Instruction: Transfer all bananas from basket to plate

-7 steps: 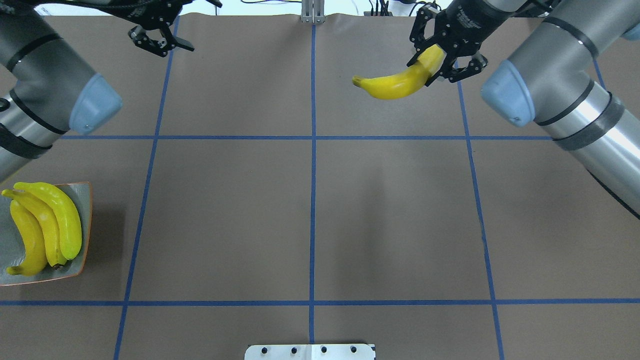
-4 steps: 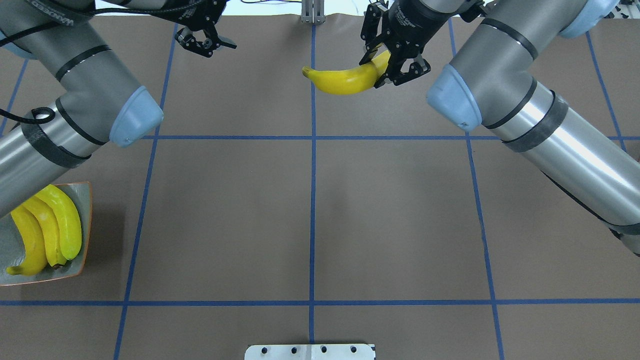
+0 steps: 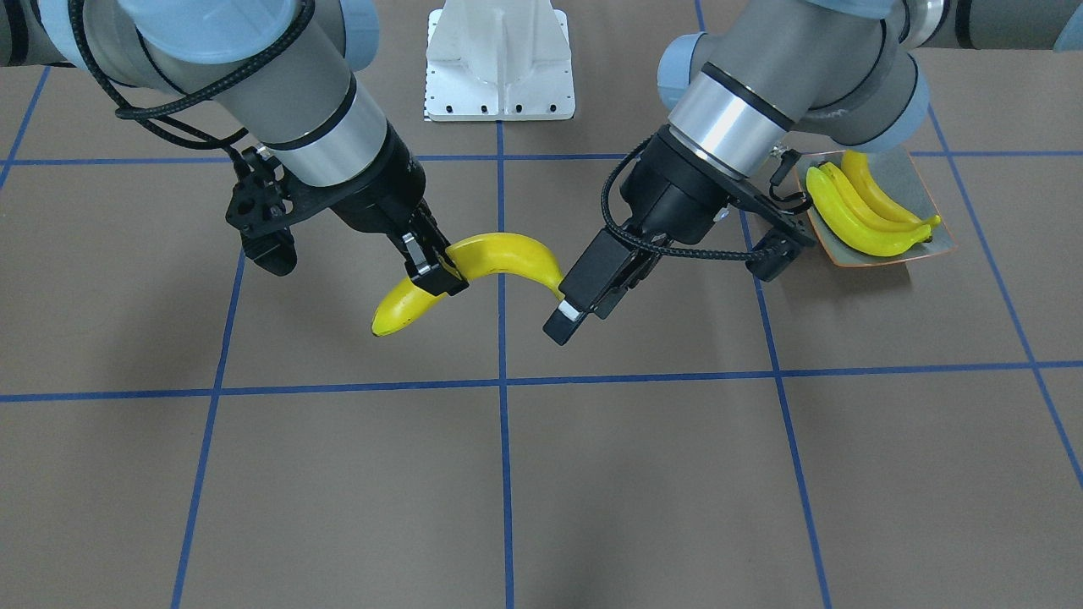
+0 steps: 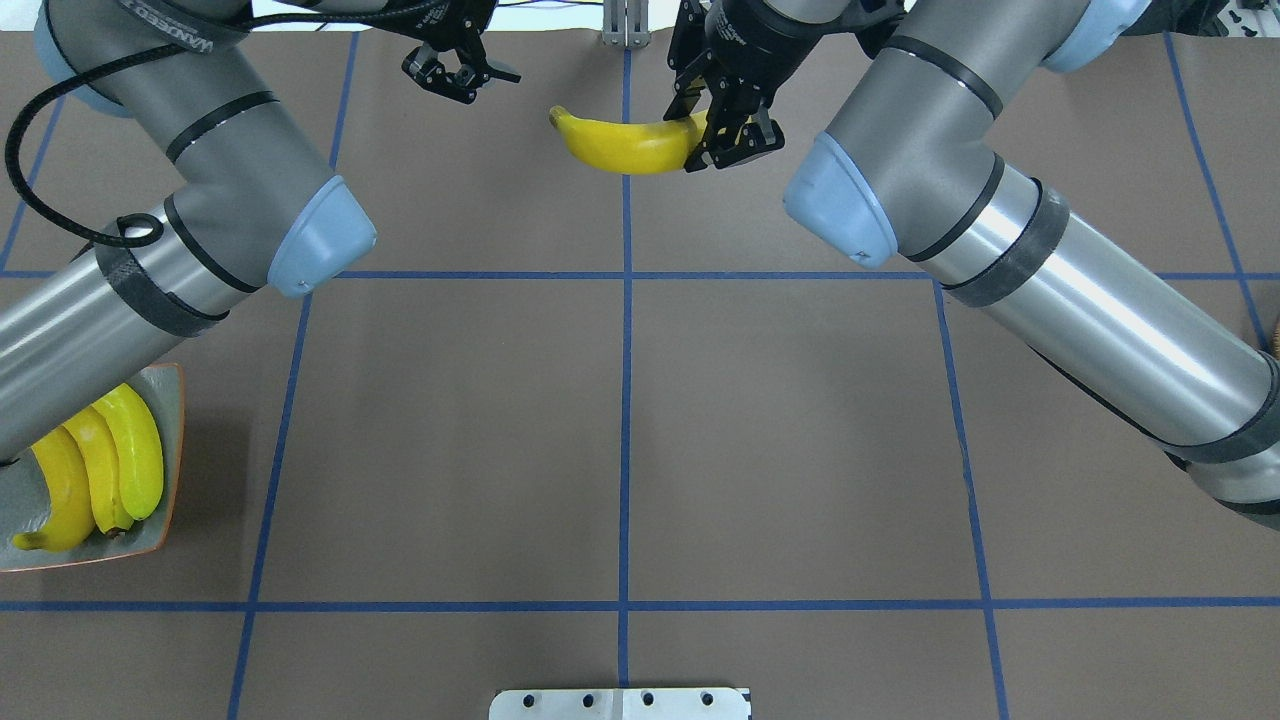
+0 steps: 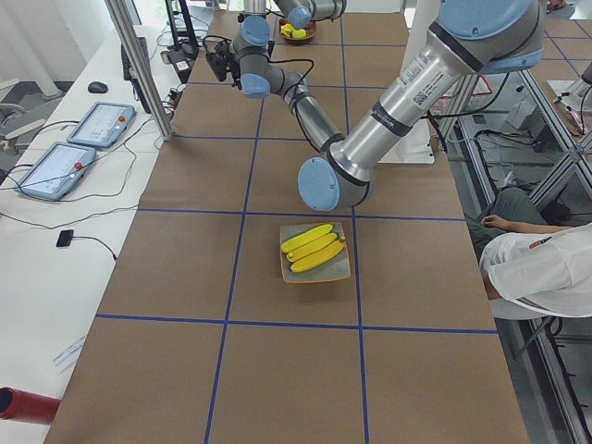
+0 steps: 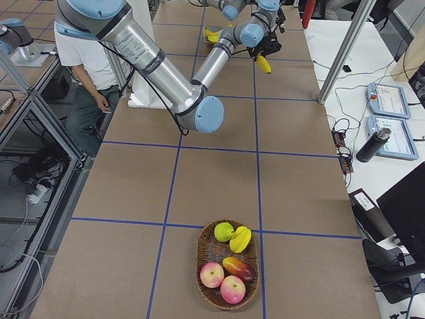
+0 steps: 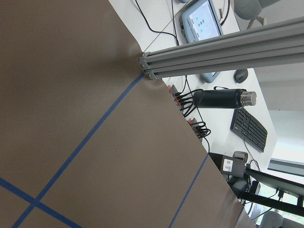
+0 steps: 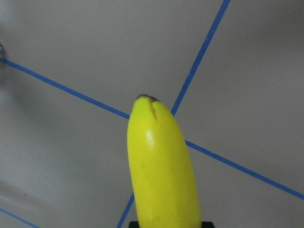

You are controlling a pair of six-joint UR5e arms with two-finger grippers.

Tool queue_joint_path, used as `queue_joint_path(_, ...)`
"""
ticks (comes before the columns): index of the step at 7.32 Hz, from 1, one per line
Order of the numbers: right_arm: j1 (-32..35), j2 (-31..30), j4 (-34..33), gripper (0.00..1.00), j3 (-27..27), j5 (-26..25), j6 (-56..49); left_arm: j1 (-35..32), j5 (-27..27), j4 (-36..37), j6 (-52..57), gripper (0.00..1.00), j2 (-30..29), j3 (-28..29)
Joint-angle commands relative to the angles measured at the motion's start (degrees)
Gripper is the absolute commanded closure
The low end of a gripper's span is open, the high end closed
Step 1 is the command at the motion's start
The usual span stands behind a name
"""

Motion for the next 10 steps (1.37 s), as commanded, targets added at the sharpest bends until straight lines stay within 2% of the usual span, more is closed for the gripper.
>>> queue_joint_path(1, 0.2, 0.2, 2.8, 1.00, -0.4, 0.0, 3.4, 0.3, 0.6, 0.0, -0.4, 0.00, -0.3, 0.1)
queue_joint_path(4, 0.3, 0.3, 6.9, 1.00, -0.4, 0.0, 8.0, 0.2, 0.7, -0.6, -0.5, 0.00, -0.3, 0.4)
queue_joint_path(8, 4.6, -0.8, 7.1, 1.00, -0.7, 0.2, 8.9, -1.1, 0.5, -0.3, 0.1, 0.01, 0.2, -0.3)
queue_joint_path(10, 4.6, -0.6, 7.5, 1.00, -0.9, 0.1, 11.6, -1.0, 0.5, 0.1, -0.6, 0.00, 0.0, -0.3)
